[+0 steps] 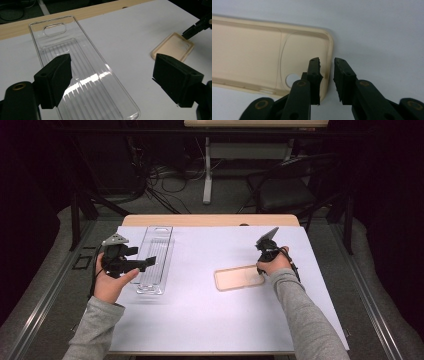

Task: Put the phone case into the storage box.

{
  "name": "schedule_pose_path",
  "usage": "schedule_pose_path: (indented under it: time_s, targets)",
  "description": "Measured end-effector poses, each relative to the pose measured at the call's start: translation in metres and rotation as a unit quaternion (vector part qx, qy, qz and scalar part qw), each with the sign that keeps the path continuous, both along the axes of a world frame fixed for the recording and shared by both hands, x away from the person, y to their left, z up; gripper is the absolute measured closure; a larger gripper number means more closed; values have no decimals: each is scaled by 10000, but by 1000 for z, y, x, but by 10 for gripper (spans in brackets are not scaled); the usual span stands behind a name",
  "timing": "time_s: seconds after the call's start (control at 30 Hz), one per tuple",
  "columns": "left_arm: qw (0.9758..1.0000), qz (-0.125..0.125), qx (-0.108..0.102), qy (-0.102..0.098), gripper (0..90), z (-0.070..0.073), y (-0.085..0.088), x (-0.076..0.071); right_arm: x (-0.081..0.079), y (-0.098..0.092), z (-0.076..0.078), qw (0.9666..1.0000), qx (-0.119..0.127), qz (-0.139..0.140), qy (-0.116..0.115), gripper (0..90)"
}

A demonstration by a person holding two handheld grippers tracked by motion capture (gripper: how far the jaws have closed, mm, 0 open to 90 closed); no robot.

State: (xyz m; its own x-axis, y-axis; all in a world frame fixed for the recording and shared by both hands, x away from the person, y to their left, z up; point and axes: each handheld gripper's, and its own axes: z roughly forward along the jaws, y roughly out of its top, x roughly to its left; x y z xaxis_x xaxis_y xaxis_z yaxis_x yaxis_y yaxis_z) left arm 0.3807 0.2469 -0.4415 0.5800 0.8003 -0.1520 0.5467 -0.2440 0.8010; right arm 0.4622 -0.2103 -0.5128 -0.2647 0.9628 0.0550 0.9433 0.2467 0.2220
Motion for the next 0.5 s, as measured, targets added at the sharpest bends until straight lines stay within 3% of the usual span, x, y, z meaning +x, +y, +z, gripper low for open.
schedule_pose_path:
  time_s: [0.5]
  targets:
    - [10000, 33, -44, 10, 155, 0, 2, 0, 1, 1, -8, 9999, 53, -85, 129, 796]
